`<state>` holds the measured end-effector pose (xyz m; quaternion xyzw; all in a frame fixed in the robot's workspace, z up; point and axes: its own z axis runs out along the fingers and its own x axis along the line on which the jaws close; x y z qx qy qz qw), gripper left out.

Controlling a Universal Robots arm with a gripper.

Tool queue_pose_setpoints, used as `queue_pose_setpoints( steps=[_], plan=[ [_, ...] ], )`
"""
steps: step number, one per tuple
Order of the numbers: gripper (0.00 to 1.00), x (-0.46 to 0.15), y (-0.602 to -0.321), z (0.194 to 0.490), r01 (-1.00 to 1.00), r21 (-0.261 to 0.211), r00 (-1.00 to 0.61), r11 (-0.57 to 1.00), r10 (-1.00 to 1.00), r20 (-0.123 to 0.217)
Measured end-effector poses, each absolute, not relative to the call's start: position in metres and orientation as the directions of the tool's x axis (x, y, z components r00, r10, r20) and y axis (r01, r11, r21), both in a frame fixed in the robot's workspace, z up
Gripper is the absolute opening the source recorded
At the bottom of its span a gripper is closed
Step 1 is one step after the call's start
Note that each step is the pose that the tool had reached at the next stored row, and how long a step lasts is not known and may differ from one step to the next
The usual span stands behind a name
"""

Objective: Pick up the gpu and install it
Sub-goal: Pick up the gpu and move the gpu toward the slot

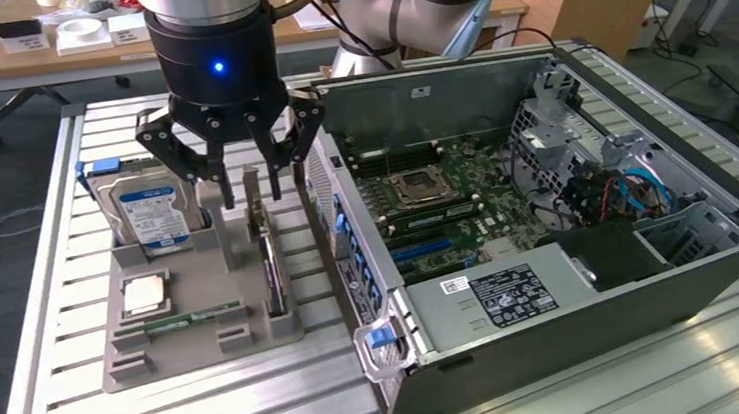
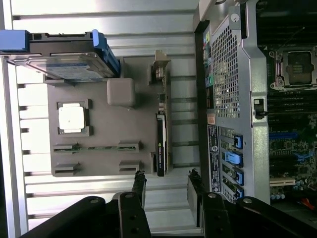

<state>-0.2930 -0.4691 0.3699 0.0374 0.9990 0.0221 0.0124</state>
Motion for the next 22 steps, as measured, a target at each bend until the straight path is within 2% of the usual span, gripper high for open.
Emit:
queue_pose_setpoints(
  steps=[22],
  plan=[
    [0.47, -0.2930, -0.4691, 0.3601, 0.074, 0.045, -0.997, 0.996, 0.075, -0.023]
  ],
)
